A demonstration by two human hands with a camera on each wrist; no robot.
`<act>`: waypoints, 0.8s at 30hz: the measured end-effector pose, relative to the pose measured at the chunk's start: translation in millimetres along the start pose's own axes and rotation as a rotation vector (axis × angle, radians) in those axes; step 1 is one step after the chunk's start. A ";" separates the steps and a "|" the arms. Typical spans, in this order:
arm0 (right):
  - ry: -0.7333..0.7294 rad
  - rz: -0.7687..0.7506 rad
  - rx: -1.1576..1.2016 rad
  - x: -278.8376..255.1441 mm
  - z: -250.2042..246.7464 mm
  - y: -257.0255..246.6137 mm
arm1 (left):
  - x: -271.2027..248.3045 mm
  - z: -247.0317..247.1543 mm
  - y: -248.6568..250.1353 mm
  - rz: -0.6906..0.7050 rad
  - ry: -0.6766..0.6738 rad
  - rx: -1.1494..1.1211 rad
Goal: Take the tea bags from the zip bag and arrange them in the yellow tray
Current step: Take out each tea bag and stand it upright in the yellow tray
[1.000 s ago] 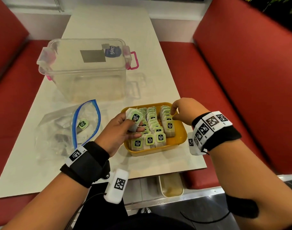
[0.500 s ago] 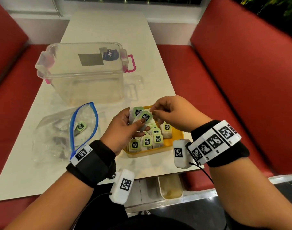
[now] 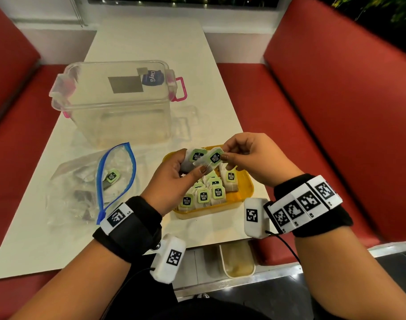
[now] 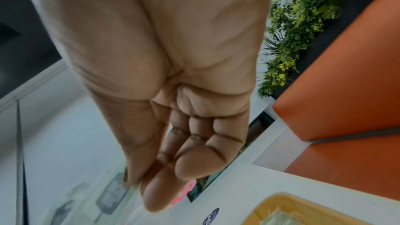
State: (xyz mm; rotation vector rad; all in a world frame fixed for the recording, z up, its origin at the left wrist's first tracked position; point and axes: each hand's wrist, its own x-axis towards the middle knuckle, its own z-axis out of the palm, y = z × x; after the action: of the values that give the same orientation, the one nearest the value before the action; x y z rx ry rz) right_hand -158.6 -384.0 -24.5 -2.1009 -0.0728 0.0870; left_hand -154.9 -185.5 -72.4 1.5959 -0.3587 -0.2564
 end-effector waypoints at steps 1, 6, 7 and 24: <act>-0.001 0.005 0.024 -1.0 0.4 2.4 | 0.0 -1.6 -0.7 0.015 0.010 0.040; 0.007 -0.023 0.036 -4.1 1.0 4.5 | 1.5 -6.8 -9.7 -0.009 0.020 0.182; -0.002 -0.034 0.003 -3.2 0.1 2.9 | 1.3 -7.0 -11.3 -0.030 0.013 0.202; -0.295 0.203 -0.861 24.5 -7.5 39.2 | -3.2 -14.9 -28.7 -0.168 0.083 0.186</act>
State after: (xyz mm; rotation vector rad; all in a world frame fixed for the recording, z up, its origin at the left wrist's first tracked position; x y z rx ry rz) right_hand -132.8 -408.1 -55.3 -2.9341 -0.0822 0.5742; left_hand -150.2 -169.6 -100.3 1.8174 -0.1885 -0.2913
